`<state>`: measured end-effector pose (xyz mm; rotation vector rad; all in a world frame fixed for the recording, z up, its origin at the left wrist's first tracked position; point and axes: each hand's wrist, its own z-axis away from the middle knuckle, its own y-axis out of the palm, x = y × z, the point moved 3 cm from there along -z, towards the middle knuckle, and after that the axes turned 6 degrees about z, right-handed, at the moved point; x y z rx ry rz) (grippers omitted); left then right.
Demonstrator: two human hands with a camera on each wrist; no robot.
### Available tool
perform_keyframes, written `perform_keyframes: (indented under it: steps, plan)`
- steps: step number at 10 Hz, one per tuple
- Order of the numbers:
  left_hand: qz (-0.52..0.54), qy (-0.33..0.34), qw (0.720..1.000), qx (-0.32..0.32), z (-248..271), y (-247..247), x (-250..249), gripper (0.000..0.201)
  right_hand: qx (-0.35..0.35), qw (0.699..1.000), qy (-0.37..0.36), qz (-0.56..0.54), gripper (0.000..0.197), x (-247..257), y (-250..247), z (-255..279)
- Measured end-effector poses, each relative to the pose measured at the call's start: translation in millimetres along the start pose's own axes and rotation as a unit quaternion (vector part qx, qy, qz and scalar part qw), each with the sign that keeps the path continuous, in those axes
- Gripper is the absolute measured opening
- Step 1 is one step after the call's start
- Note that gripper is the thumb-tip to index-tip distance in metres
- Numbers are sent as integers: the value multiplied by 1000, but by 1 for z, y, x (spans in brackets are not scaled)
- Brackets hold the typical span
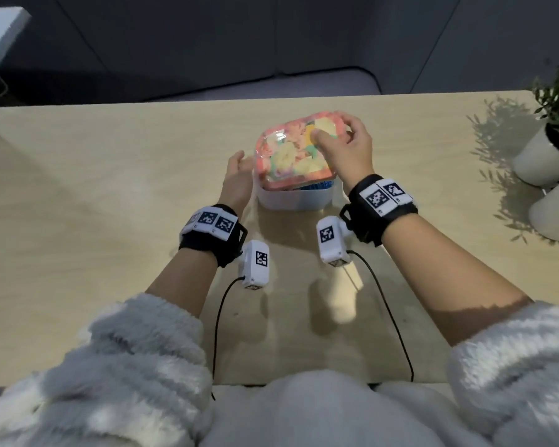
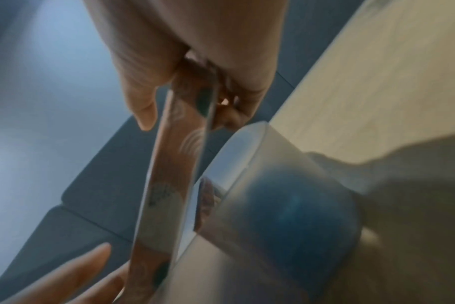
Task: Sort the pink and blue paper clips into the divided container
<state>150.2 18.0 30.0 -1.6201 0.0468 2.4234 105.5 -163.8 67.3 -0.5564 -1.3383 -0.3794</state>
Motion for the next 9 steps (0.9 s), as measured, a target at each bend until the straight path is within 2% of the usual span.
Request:
perform_keyframes:
  steps: [1, 2, 3, 5, 7, 8, 9]
  plan:
    - [44, 26, 999, 9, -5, 10, -10, 50, -4, 998, 21, 64, 58, -12, 6, -6]
    - [54, 48, 997, 2, -6, 24, -14, 36, 9, 986, 6, 164, 69, -22, 8, -10]
    - [25, 56, 998, -21, -11, 28, -15, 35, 30, 991, 33, 123, 70, -29, 6, -14]
    - [14, 50, 999, -4, -21, 23, -19, 41, 31, 990, 13, 137, 49, -34, 10, -18]
    - [79, 25, 996, 41, -26, 22, -8, 27, 32, 990, -10, 134, 41, -37, 8, -24]
    - [65, 17, 998, 21, -26, 23, -8, 25, 29, 990, -13, 137, 42, -42, 9, -18]
    - [40, 45, 998, -12, -30, 26, -7, 31, 19, 990, -27, 138, 41, -45, 10, -20]
